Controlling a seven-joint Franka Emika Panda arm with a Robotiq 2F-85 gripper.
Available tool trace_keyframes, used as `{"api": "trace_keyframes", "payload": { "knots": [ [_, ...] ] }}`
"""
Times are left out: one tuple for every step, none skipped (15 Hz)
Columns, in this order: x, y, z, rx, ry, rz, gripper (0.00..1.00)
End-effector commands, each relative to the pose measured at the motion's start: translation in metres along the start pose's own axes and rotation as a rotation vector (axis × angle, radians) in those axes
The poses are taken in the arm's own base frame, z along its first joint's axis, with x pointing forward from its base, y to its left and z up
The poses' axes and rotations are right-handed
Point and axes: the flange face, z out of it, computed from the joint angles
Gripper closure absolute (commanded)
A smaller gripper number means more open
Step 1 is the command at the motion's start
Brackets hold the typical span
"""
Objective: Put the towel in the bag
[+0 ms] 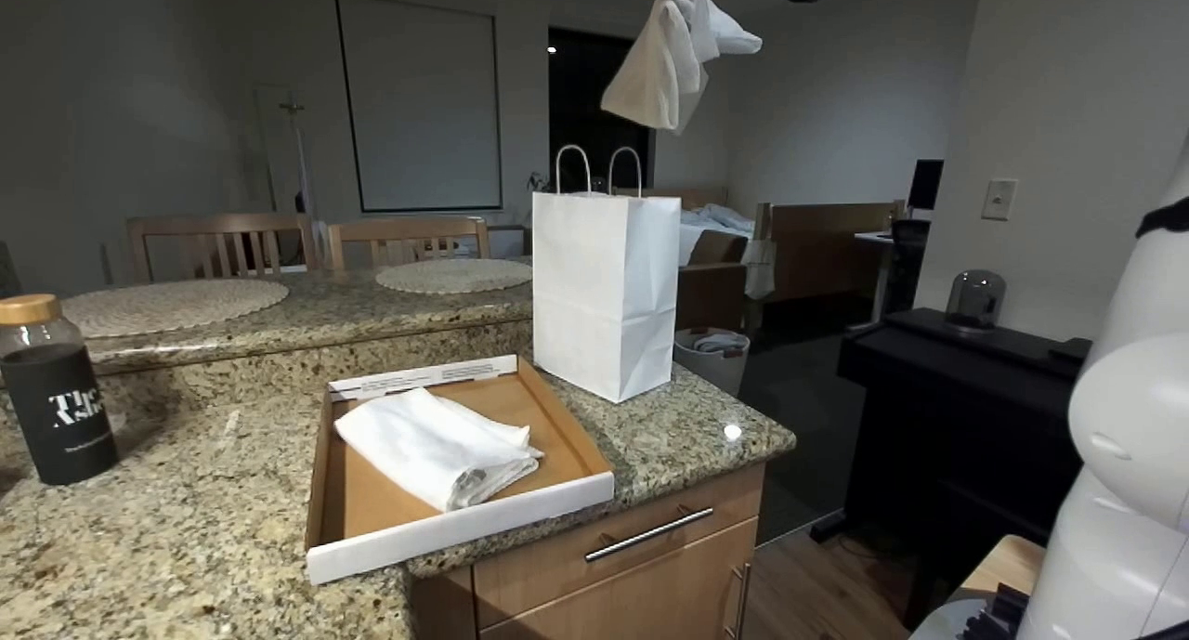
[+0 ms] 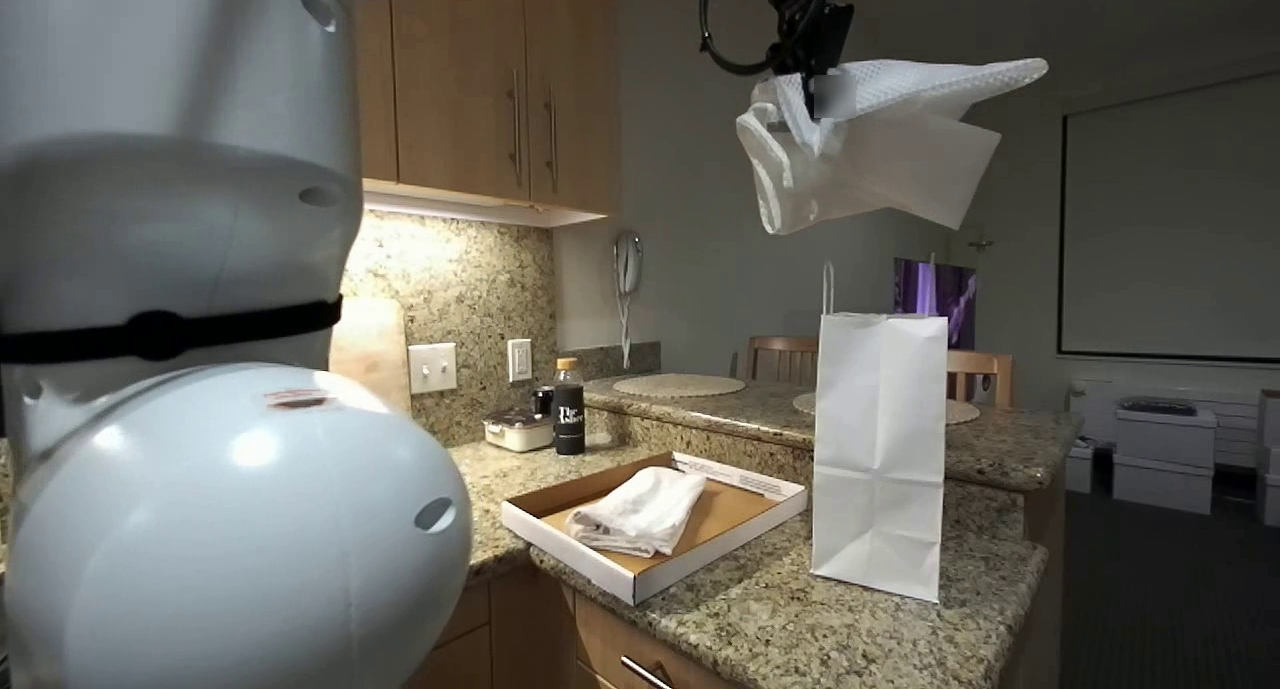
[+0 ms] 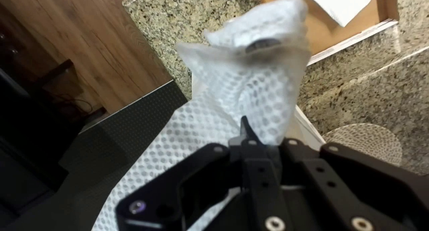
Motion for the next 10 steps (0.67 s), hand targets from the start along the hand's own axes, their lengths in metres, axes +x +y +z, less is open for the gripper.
{"api": "trace_keyframes", "payload": {
  "knots": [
    [0.033,-0.001,0.015,-0.033,-0.032,0.07,0.93],
    [0.04,-0.002,0.021,-0.04,-0.042,0.072,0.93],
    [0.043,-0.008,0.028,-0.052,-0.048,0.062,0.93],
    [0.046,-0.013,0.033,-0.062,-0.052,0.056,0.93],
    [0.045,-0.022,0.038,-0.086,-0.05,0.038,0.93],
    [0.044,-0.029,0.041,-0.105,-0.049,0.024,0.93],
    [0.041,-0.036,0.044,-0.13,-0.042,0.011,0.93],
    [0.04,-0.041,0.047,-0.155,-0.041,0.0,0.93],
    [0.037,-0.046,0.05,-0.2,-0.04,-0.005,0.93],
    [0.035,-0.049,0.054,-0.244,-0.042,-0.01,0.93]
  ]
}}
